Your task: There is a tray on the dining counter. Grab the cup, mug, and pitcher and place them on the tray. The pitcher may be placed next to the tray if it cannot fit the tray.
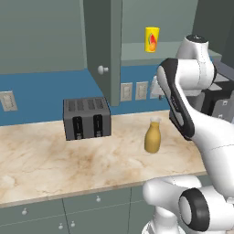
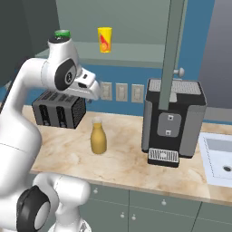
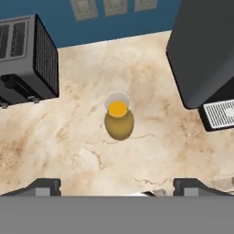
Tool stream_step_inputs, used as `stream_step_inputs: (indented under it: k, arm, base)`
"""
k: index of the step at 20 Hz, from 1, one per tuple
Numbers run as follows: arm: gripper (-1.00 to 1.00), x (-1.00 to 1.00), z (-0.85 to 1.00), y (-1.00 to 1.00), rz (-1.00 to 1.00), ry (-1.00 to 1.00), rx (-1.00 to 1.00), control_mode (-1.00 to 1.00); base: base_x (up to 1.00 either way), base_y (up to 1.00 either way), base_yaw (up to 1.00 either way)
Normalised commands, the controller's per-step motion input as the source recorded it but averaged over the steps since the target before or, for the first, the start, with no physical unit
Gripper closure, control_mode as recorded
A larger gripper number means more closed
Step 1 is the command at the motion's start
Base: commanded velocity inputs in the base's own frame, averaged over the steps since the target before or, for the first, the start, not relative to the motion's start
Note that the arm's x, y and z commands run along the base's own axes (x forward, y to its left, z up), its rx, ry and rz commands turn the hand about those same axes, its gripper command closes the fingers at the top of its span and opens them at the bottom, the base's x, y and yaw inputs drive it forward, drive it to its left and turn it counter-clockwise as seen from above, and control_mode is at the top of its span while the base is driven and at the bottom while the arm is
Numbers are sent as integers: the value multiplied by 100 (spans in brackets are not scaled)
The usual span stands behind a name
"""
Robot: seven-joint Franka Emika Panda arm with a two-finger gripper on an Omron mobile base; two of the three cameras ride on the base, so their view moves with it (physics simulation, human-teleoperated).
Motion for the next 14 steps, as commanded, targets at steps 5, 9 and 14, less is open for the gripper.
stream_step_inputs:
  k: [5,9,14]
  arm:
    - [-100,-4,38,-5,-33,-4,5,-100]
    - [-100,-11,35,-11,-42,-8,10,-100]
    - [-100,-11,20,-23,-41,-14,25,-100]
  base:
    - [0,0,0]
    - [0,0,0]
    - [0,0,0]
